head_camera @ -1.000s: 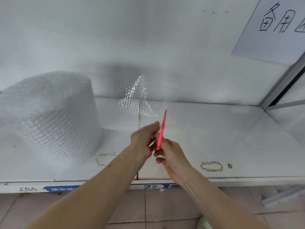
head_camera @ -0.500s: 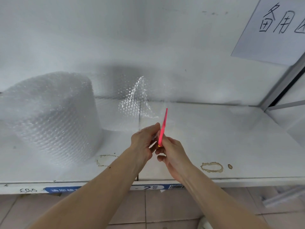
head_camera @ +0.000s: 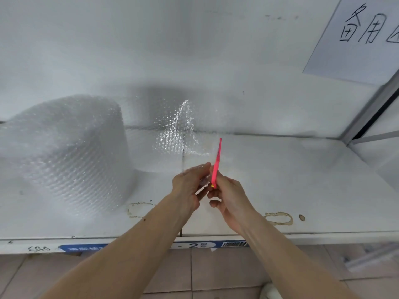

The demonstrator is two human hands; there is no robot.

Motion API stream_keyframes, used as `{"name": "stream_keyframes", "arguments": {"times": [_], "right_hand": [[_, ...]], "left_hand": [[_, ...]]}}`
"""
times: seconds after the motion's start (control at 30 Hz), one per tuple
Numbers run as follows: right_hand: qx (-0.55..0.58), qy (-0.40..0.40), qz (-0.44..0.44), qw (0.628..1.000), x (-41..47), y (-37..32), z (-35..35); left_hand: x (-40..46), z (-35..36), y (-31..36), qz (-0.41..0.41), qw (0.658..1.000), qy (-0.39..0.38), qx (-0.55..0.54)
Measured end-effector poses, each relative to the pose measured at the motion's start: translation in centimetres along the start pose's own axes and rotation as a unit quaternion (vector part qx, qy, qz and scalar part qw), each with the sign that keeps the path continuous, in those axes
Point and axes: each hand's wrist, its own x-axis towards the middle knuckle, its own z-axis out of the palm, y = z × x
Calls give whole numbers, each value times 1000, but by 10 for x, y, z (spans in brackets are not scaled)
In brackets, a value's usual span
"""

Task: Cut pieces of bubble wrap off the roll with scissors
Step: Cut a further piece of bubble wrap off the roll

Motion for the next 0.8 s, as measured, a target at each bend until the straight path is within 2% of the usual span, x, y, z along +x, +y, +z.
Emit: {"name": "stream_keyframes", "arguments": {"times": [0.63,0.73,0.8], "right_hand": [[14,24,-4,1000,10,-4,-2],[9,25,-12,1000,7,-2,-1],[5,27,-13,1000,5,1,-1]], "left_hand": [[9,-4,-2,-1,1000,6,13],[11,-5,-1,-22,1000,-5,-16],[12,-4,2,-47,996,-42,-71]]}}
